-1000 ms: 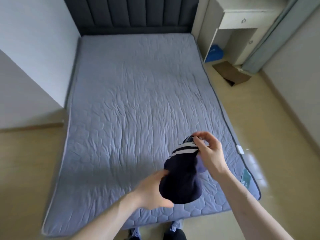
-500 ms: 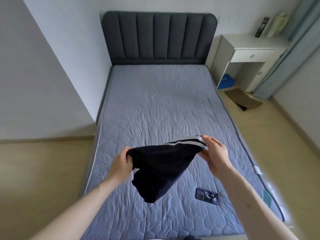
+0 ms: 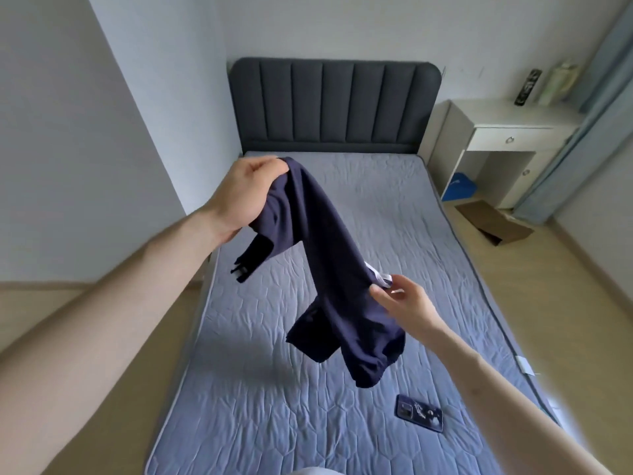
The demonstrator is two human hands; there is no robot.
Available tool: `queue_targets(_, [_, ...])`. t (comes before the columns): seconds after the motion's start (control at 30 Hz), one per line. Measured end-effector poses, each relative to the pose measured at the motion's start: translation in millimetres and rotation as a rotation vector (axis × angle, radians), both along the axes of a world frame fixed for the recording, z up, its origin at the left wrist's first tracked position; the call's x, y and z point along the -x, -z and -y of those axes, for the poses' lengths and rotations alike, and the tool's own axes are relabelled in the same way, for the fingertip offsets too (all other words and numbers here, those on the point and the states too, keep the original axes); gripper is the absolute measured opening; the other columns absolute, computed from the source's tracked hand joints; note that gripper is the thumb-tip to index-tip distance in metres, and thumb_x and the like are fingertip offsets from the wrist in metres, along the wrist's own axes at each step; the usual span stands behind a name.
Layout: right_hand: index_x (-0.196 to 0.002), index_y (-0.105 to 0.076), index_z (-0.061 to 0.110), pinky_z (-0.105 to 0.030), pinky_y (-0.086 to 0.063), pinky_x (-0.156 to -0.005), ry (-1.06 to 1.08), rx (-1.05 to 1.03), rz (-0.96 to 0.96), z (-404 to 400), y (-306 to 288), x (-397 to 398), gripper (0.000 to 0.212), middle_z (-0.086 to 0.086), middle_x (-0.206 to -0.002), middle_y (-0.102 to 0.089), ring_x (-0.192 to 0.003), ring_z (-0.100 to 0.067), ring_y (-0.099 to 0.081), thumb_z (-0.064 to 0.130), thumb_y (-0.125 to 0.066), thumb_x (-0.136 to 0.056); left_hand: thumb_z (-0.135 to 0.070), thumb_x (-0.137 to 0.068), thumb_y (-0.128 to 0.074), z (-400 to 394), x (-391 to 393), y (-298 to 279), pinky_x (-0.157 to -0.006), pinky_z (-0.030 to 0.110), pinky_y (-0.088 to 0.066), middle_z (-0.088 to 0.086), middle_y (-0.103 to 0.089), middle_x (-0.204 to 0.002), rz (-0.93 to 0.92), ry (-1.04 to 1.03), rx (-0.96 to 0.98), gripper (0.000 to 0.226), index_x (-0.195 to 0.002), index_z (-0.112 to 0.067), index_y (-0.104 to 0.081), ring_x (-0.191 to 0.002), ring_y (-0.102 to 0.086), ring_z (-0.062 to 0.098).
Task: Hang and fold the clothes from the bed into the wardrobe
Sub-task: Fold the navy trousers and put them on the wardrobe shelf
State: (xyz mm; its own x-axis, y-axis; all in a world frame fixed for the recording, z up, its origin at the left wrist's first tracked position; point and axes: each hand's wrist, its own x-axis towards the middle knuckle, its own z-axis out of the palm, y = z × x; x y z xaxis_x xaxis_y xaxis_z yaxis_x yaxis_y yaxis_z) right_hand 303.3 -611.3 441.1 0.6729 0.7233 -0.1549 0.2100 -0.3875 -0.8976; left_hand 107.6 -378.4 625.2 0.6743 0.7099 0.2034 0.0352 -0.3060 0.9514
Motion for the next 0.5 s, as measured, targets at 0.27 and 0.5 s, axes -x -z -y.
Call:
queue_targets(0.27, [-0.094,-0.065,-0.001,-0.034,-0.040,-0.068,-0.043,0.161,0.063,8.5,-5.3,-12.6,0.038,-0.004,-0.085,-0.060,-0.075,-0.016,-0.058,0.034,-0.055,-0.104,-0.033,-0.093,-0.051,-28.0,-29.5,-30.5,-0.053,0.026,-0.025,-0.010,-0.028,-0.057,-0.084,-0.069,-0.352,0.040,-0.062,-0.017,-0.031,-0.058,-0.028,0.009])
queue_targets(0.5, [-0.110,-0.067,0.002,-0.044,-0.051,-0.074,-0.041,-0.132,-0.186,-35.6,-47.0,16.3,0.040,-0.031,-0.100,-0.068,-0.084,-0.029,-0.065,0.038,-0.054,-0.105,-0.022,-0.089,-0.062,-76.5,-20.0,42.0,-0.086,0.043,-0.048,0.010,-0.059,-0.115,-0.716,-0.309,-0.822,0.022,-0.111,-0.020,-0.061,-0.105,-0.056,0.036])
